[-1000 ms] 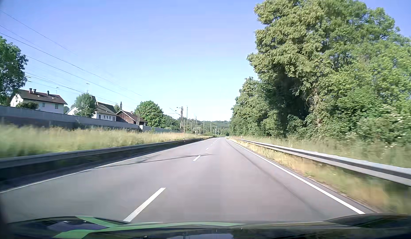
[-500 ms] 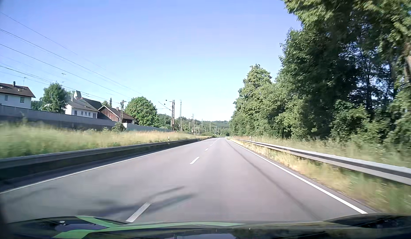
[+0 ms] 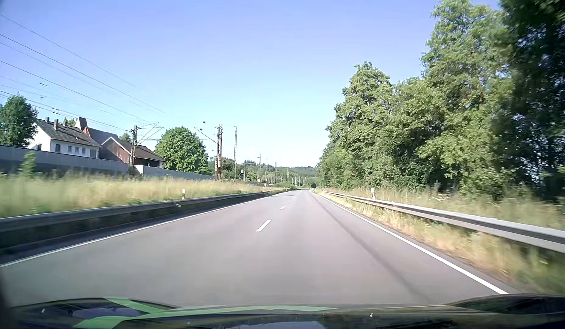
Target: Follow the waypoints while adhering to traffic rules and regulations
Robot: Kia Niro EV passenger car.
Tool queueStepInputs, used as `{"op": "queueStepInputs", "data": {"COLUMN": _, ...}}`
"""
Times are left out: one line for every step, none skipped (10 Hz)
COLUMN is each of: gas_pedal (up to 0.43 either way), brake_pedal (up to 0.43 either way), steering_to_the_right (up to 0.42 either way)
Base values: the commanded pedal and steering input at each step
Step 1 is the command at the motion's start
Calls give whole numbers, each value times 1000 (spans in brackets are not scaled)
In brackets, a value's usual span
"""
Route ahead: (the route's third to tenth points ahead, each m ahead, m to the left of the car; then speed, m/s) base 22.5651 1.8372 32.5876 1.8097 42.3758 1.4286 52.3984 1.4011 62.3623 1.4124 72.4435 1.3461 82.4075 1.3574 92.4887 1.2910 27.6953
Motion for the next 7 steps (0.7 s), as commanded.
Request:
{"op": "queueStepInputs", "data": {"gas_pedal": 319, "brake_pedal": 0, "steering_to_the_right": 0}}
{"op": "queueStepInputs", "data": {"gas_pedal": 319, "brake_pedal": 0, "steering_to_the_right": 0}}
{"op": "queueStepInputs", "data": {"gas_pedal": 311, "brake_pedal": 0, "steering_to_the_right": 0}}
{"op": "queueStepInputs", "data": {"gas_pedal": 280, "brake_pedal": 0, "steering_to_the_right": 0}}
{"op": "queueStepInputs", "data": {"gas_pedal": 268, "brake_pedal": 0, "steering_to_the_right": 0}}
{"op": "queueStepInputs", "data": {"gas_pedal": 268, "brake_pedal": 0, "steering_to_the_right": 0}}
{"op": "queueStepInputs", "data": {"gas_pedal": 268, "brake_pedal": 0, "steering_to_the_right": 0}}
